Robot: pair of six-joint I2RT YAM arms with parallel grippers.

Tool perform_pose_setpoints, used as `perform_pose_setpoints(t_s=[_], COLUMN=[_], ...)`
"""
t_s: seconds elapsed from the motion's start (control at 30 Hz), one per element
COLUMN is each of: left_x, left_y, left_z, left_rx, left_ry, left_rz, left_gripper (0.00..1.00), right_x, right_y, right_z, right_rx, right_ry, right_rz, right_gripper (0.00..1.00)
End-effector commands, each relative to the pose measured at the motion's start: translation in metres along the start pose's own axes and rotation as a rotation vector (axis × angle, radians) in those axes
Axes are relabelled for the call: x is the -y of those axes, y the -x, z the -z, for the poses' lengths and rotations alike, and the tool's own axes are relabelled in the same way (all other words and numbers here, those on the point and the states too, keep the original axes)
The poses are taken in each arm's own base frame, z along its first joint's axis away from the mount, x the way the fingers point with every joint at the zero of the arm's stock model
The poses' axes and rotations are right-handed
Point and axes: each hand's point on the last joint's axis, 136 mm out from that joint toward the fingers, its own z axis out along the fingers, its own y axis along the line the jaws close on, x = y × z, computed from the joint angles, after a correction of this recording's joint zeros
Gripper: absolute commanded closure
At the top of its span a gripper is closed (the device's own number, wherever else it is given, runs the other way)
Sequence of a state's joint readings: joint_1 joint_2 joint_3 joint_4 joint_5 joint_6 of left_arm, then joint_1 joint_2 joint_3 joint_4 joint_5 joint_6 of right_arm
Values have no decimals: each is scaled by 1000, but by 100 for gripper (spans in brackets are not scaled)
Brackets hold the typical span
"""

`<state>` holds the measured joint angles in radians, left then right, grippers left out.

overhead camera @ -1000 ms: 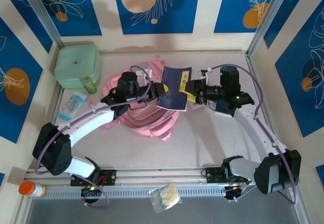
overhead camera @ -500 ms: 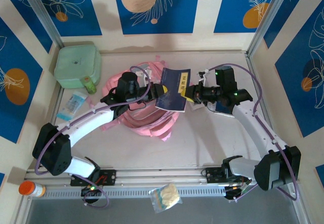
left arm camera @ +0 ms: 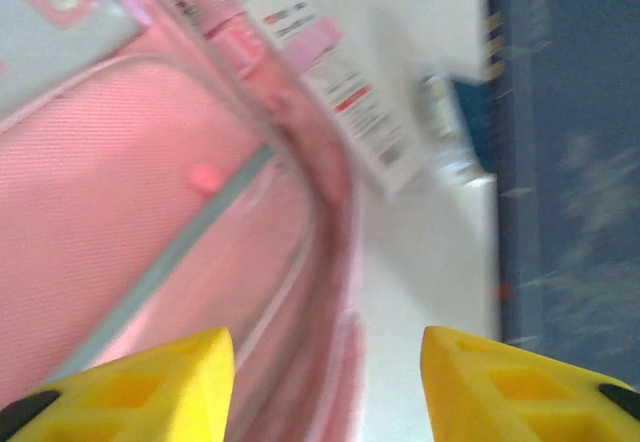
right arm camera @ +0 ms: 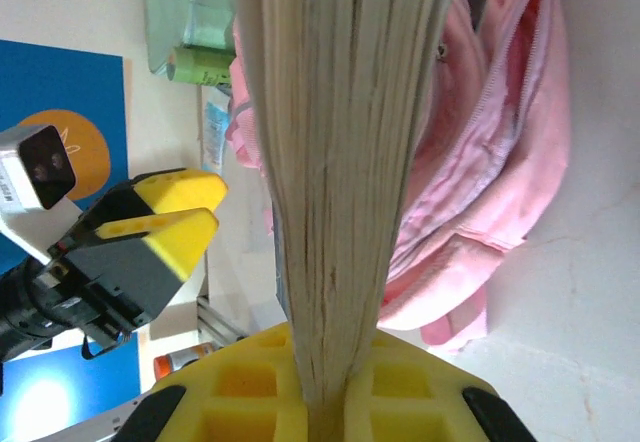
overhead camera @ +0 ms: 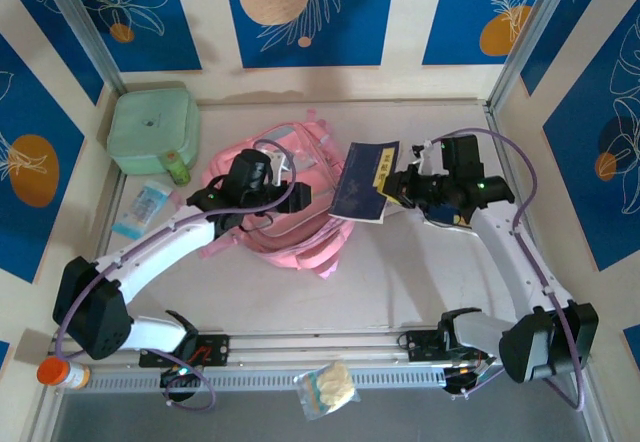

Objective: Pack the student bag
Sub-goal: Open the student bag at the center of the table.

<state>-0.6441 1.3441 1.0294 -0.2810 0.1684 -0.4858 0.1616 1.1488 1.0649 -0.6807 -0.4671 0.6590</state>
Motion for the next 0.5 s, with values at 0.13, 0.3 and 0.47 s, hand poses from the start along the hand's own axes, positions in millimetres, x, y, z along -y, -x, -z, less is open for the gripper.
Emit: perform_pose_setpoints(t_s=[0.13, 0.3, 0.47], left_x=[-29, -30, -38], left_y=[-43, -60, -60], left_z=[-21, -43, -66], left_rx=[-157, -250, -260], left_ry=[166, 189, 258], left_rz=[-408, -525, -584], left_gripper=[40, 39, 40], right_x=[33, 49, 58], right_y=[-26, -26, -19], right_z=[5, 9, 13], right_rx=[-35, -17, 8], right_ry=[-65, -68, -56], right_rz=[-57, -106, -154], right_gripper=[100, 100, 100])
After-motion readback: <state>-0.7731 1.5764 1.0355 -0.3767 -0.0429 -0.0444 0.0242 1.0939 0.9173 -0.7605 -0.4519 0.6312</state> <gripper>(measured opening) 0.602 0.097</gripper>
